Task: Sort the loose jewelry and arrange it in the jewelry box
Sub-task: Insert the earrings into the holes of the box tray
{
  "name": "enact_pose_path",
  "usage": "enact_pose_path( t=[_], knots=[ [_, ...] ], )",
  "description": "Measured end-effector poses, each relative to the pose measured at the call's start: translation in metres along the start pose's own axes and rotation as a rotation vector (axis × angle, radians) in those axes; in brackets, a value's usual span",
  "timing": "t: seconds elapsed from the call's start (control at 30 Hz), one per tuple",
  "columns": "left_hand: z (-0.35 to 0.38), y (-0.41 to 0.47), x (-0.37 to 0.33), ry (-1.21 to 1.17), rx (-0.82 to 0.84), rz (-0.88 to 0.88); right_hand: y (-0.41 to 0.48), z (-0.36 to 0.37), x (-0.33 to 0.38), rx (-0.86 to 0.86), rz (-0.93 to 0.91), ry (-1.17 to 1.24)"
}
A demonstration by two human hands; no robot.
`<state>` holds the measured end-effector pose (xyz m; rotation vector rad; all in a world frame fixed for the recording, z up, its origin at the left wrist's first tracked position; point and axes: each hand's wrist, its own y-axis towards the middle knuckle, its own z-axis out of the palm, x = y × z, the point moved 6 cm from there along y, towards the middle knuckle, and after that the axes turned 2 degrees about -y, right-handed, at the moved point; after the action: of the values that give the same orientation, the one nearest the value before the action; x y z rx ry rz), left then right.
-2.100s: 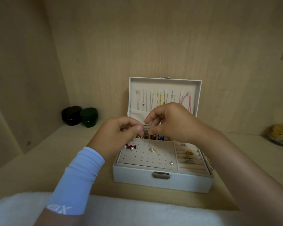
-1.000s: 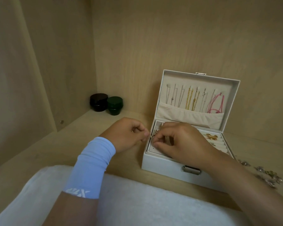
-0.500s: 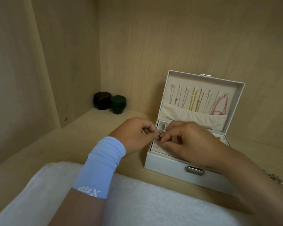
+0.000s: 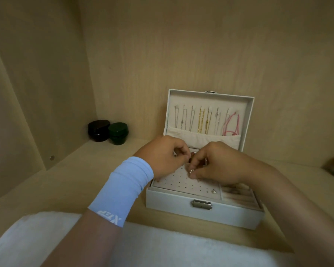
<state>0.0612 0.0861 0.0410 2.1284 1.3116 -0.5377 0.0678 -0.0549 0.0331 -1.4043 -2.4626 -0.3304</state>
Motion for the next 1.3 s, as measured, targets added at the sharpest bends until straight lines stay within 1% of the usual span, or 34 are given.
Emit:
enact_pose_path(
  t=[0.07,0.2,0.33,0.43,0.53,0.6,0.73,0.93,1.0,1.13,1.3],
  knots=[
    [0.001,0.005,0.002,-0.043,0.01,-0.025,0.001,-0.007,-0.003,-0.05,0.012,0.081],
    [0.005,0.01,-0.001,-0.252,0.021,-0.056,-0.004,-0.03,-0.01,-0.175,0.044,0.38],
    [0.001,0.015,-0.009,-0.317,-0.068,-0.022,-0.01,-0.035,-0.017,-0.14,0.116,0.607],
    [0.0,0.017,-0.007,-0.378,-0.127,-0.054,-0.011,-0.033,-0.019,-0.116,0.153,0.713],
    [0.002,0.015,-0.006,-0.41,-0.135,-0.067,-0.009,-0.032,-0.026,-0.173,0.237,0.762],
    [0.004,0.015,-0.004,-0.407,-0.123,-0.06,-0.008,-0.032,-0.026,-0.199,0.232,0.771],
    [0.006,0.017,0.002,-0.35,-0.15,-0.045,-0.006,-0.031,-0.023,-0.222,0.209,0.756],
    [0.011,0.017,0.001,-0.241,-0.172,-0.038,-0.006,-0.034,-0.022,-0.233,0.177,0.632],
    [0.012,0.015,0.004,-0.199,-0.139,-0.038,-0.006,-0.033,-0.023,-0.218,0.144,0.542],
    [0.01,0.01,0.013,-0.112,-0.087,-0.041,0.0,-0.018,-0.018,-0.144,0.07,0.277],
    [0.006,0.007,0.017,-0.049,-0.057,-0.053,0.005,-0.008,-0.017,-0.161,0.031,0.108]
  ],
)
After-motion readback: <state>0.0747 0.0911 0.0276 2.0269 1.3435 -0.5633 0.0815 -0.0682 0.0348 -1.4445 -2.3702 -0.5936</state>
